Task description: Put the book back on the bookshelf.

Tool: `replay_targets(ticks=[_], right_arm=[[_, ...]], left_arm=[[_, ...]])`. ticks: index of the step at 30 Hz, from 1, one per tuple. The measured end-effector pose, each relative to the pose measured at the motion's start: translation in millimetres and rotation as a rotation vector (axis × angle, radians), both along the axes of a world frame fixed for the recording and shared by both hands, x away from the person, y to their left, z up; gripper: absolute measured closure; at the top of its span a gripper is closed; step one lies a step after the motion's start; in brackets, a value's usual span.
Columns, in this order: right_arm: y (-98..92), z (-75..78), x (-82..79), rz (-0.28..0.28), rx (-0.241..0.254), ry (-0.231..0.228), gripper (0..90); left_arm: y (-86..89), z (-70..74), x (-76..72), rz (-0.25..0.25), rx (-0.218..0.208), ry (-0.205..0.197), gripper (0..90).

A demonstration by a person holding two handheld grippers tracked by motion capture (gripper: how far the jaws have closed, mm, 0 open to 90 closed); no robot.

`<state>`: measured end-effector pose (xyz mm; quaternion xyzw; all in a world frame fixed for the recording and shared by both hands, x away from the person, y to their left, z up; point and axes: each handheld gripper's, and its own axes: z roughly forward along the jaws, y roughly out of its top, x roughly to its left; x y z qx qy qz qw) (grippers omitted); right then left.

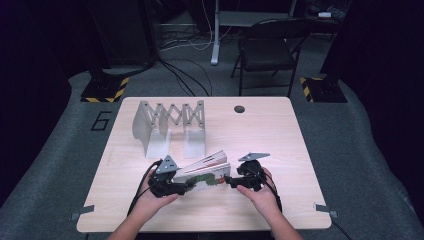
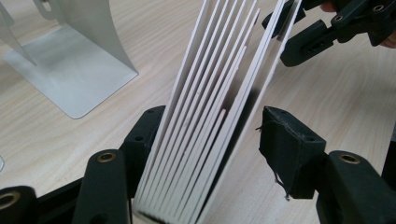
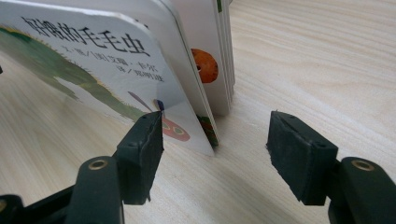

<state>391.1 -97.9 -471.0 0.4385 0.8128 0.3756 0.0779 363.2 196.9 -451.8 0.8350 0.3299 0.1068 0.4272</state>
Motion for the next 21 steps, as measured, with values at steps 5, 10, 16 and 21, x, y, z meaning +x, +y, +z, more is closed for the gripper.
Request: replay_targets(ticks=[5,10,16,21], right_arm=[[-1.4,-0.9,-1.4,-0.013,0.002,0.007,35.9],[-3.5,-1.9,-1.0,-0.011,-0.002,0.006,35.9],[-2.2,-2.5,-0.5,-0.004,-0.001,0.01,35.9],[-0.3,-4.1,-0.4,-0.01,-0.002,0.018,35.9]], left_arm=[[-3.4,0.4,4.4,0.007,0.002,0.027,42.2],[-6.3,-0.5,5.3,0.005,0.019,0.037,39.0],[-9.2,2.7,7.2,-0.012,0.053,-0.004,40.7],[-12.9,4.5,9.2,-0.07,0.064,0.005,50.1]])
